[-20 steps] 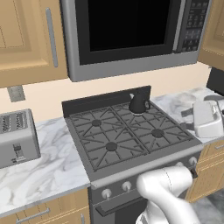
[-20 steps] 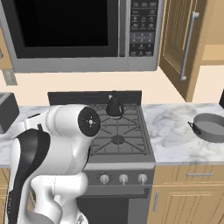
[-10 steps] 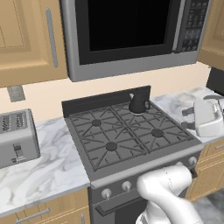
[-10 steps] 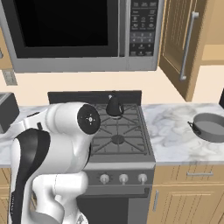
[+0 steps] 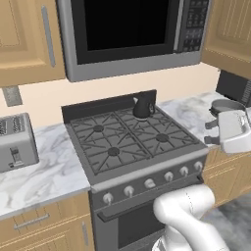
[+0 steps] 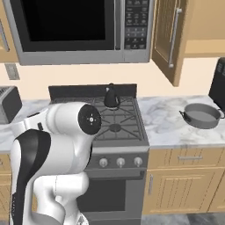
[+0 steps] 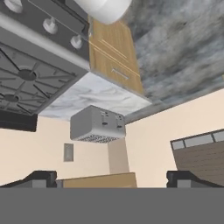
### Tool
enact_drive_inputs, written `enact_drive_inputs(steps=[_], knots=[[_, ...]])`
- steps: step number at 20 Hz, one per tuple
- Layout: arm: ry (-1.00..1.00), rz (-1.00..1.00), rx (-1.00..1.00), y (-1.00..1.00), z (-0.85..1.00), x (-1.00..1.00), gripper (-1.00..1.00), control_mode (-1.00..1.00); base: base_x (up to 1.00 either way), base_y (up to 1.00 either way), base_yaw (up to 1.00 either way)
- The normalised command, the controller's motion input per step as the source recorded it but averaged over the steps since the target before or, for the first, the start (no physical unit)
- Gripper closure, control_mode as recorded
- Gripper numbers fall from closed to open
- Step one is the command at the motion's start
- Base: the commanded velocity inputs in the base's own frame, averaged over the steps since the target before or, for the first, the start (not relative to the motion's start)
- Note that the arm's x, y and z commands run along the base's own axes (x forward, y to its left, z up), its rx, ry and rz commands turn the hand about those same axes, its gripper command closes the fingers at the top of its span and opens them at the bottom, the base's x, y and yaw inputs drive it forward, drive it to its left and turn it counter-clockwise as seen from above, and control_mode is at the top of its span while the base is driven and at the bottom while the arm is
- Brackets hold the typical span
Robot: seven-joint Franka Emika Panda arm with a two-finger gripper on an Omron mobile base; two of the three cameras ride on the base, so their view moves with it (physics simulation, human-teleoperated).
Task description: Pick the kettle from the cabinet and place it on a stove burner. Then pick the pot from the counter and place it on another stove burner. Finally, turn both burners on.
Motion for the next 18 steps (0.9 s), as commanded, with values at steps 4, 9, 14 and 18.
enact_drive_inputs(steps=[4,9,14,18], knots=[[0.00,0.00,0.00,0.00,0.00,0.00,-1.00,1.00,-0.36,-0.43,-0.04],[0.00,0.00,0.00,0.00,0.00,0.00,-1.00,1.00,-0.28,-0.67,-0.01],[0.00,0.00,0.00,0.00,0.00,0.00,-1.00,1.00,-0.14,-0.80,0.00],[0.00,0.00,0.00,0.00,0.00,0.00,-1.00,1.00,-0.05,-0.81,0.00]])
